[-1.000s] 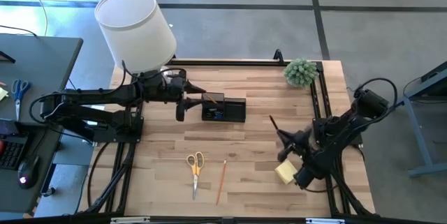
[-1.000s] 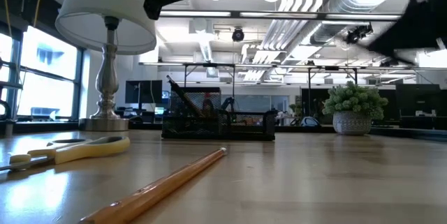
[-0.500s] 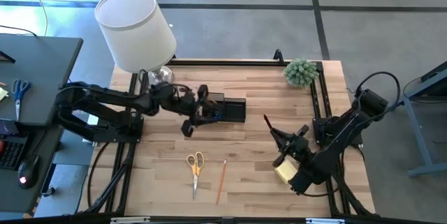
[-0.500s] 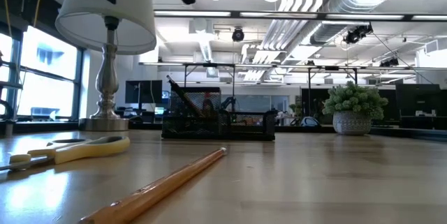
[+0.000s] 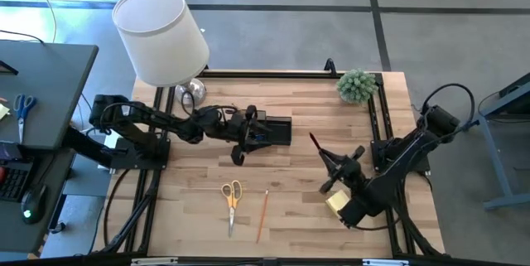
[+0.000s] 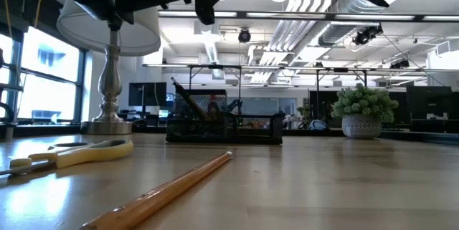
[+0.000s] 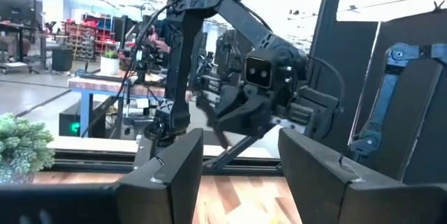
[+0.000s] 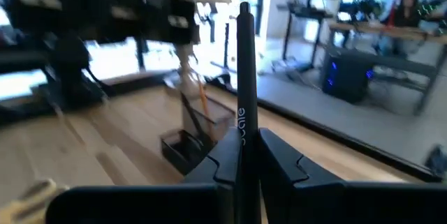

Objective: Pick and place office supplies into organizer
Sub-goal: Put the black pen into the desk organizer

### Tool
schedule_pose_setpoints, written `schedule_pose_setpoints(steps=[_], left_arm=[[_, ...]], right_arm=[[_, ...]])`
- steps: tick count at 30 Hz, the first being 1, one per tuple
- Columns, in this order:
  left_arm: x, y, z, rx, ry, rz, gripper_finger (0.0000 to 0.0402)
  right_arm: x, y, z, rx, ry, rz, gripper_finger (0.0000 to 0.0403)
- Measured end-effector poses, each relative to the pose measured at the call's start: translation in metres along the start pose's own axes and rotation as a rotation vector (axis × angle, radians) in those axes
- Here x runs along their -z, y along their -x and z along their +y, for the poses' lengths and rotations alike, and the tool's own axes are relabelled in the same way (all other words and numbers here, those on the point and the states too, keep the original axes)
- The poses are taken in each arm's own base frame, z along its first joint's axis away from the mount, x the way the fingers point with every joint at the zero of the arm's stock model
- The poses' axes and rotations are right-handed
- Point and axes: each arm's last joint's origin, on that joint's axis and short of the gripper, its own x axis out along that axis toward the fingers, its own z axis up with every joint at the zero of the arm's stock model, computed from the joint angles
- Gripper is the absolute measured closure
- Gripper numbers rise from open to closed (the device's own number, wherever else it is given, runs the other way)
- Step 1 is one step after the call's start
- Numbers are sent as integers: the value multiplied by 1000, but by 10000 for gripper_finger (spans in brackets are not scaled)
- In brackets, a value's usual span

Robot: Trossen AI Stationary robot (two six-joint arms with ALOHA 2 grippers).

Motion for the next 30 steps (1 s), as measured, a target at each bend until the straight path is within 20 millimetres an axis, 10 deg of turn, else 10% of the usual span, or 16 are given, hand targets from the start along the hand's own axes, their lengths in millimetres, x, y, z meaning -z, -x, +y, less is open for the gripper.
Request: schedule_pose_setpoints(steps=[19, 30], left_arm=[[2, 0, -3, 104, -108, 28, 224], [-6, 0, -5, 132, -78, -51, 224]], right_arm=[[-103, -62, 52, -214, 388, 310, 383], [-97, -77, 62, -280, 353, 239, 383]])
